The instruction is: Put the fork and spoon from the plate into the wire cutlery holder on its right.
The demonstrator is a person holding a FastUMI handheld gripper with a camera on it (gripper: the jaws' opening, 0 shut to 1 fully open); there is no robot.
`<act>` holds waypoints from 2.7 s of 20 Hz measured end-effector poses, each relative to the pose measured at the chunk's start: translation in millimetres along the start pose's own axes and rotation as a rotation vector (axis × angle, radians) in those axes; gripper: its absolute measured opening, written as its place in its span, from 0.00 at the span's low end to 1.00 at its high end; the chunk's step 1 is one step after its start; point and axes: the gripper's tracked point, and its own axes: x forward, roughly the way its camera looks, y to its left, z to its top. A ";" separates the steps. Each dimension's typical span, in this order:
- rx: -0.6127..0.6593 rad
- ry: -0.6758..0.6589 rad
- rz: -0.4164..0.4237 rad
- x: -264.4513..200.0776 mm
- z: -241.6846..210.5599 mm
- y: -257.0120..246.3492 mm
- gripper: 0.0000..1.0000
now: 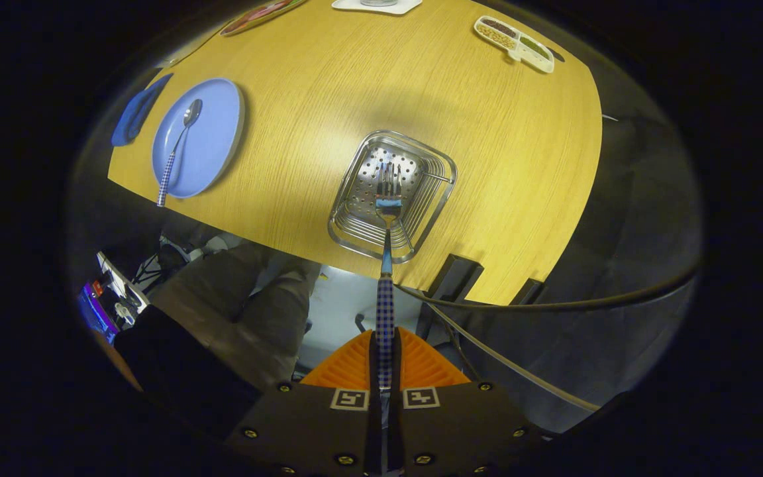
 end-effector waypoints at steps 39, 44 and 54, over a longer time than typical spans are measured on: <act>0.252 -0.269 -0.051 -37.1 -78.4 62.5 0.98; 0.315 -0.384 -0.045 -35.9 -71.6 123.2 0.98; 0.192 -0.490 0.005 -12.5 3.6 229.3 0.98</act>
